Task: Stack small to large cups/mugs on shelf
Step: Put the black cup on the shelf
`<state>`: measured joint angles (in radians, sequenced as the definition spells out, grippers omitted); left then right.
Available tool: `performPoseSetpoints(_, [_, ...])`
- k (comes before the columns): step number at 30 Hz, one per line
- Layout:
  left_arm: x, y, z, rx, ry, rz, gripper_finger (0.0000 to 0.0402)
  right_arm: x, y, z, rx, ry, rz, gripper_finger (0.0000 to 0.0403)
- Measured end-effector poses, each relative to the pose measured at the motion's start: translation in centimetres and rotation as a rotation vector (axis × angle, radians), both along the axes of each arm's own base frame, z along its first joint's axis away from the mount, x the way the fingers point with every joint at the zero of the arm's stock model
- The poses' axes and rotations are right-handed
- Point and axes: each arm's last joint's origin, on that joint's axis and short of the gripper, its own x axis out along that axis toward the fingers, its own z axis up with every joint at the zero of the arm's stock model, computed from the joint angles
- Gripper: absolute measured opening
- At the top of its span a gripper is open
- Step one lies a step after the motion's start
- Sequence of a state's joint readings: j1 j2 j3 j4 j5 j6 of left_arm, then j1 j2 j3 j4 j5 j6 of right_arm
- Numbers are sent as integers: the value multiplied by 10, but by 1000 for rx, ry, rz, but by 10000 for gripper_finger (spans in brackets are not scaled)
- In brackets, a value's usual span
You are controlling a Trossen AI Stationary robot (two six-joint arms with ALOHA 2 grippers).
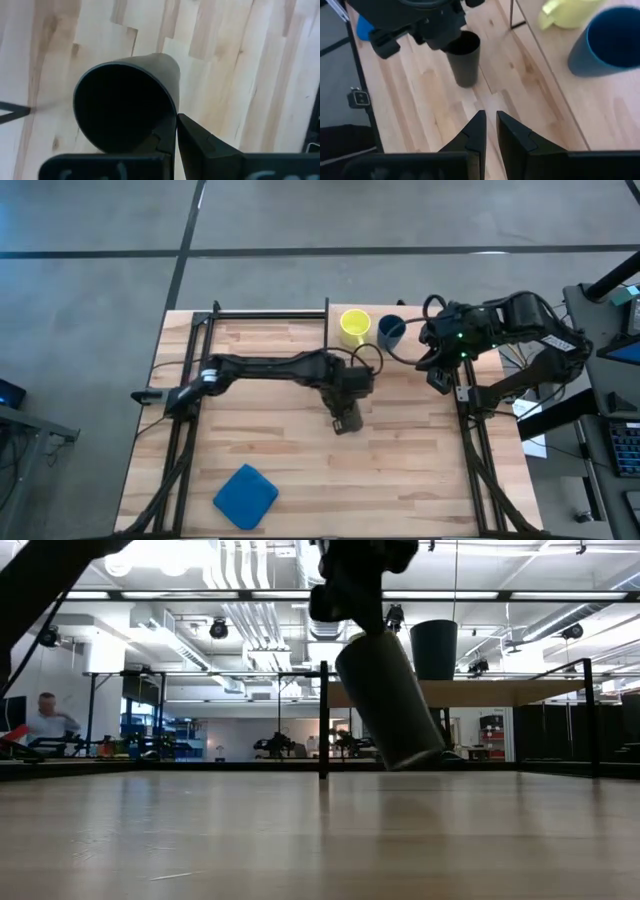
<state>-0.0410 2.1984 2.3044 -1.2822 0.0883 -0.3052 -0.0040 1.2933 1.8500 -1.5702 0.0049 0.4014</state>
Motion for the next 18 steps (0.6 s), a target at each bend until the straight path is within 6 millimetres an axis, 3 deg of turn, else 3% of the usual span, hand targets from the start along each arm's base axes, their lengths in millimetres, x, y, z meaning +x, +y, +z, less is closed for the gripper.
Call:
performPoseSetpoints(9, [-7,4,-5,154,104,-52,0,1,0,-19,-4,59,-3,38])
performPoseSetpoints(18, [-7,3,-7,184,103,-84,0,7,-1,-21,-19,27,-12,38])
